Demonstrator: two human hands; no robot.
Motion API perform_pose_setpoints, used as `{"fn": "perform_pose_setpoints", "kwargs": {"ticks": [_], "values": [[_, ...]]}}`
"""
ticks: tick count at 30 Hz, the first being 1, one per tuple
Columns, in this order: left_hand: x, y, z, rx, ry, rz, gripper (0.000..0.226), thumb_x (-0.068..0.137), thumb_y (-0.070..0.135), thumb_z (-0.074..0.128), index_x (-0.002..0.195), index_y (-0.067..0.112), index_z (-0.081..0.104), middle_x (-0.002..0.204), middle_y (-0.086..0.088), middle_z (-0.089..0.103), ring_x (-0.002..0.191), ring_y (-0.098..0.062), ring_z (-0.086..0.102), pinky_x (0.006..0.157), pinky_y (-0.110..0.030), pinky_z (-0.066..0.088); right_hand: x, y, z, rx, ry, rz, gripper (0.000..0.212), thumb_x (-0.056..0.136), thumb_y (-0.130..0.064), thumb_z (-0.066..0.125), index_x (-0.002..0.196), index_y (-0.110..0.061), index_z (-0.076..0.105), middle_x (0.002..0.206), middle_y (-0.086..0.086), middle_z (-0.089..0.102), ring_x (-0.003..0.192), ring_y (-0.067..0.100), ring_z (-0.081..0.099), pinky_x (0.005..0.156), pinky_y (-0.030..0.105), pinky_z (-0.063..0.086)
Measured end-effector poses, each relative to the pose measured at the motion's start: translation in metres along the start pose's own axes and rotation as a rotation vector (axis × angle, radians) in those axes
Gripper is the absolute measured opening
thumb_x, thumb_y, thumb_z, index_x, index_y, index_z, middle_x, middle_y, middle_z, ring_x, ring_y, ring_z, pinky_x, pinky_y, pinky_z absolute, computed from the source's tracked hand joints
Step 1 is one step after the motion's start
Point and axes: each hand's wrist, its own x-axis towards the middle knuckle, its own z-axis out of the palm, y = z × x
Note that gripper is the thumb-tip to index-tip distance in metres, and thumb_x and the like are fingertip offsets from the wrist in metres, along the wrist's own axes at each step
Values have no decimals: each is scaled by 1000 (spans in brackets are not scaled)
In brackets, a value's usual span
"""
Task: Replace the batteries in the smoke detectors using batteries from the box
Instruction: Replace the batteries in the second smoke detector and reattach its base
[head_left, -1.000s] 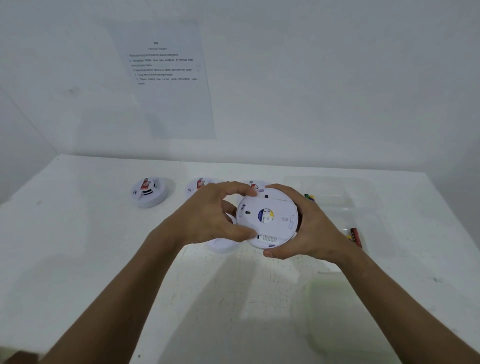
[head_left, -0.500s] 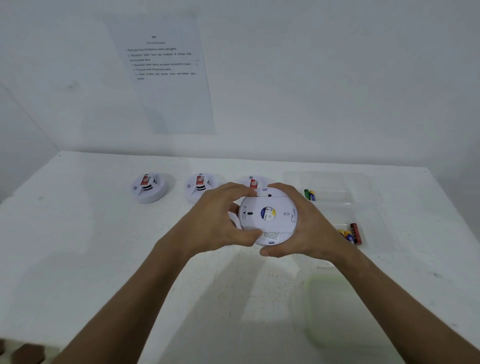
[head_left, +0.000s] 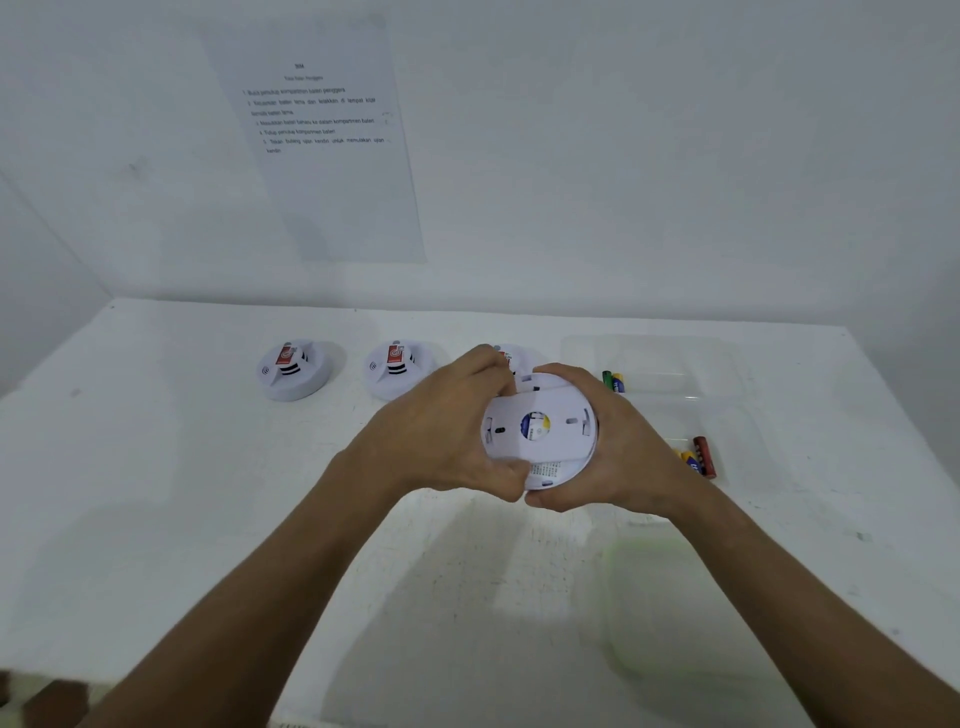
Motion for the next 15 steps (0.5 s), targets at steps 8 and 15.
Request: {"fn": "perform_pose_setpoints", "kwargs": {"ticks": [8, 15], "values": [[-1, -6, 1, -199, 43, 33, 67, 50, 62, 64, 99, 16, 59, 102, 8, 52, 93, -5, 52, 78, -17, 50, -1, 5, -9, 107, -142, 97, 91, 55, 5, 92, 131, -22, 50, 119, -7, 65, 110, 12, 64, 79, 24, 55], [-19, -23, 17, -361, 303, -184, 51, 54, 57, 70, 89, 22, 60, 92, 10, 58, 91, -6, 60, 70, -12, 54, -11, 11, -14, 30, -51, 100, 101, 47, -17, 97, 134, -30, 47, 119, -19, 60, 113, 6, 60, 86, 16, 52]]}}
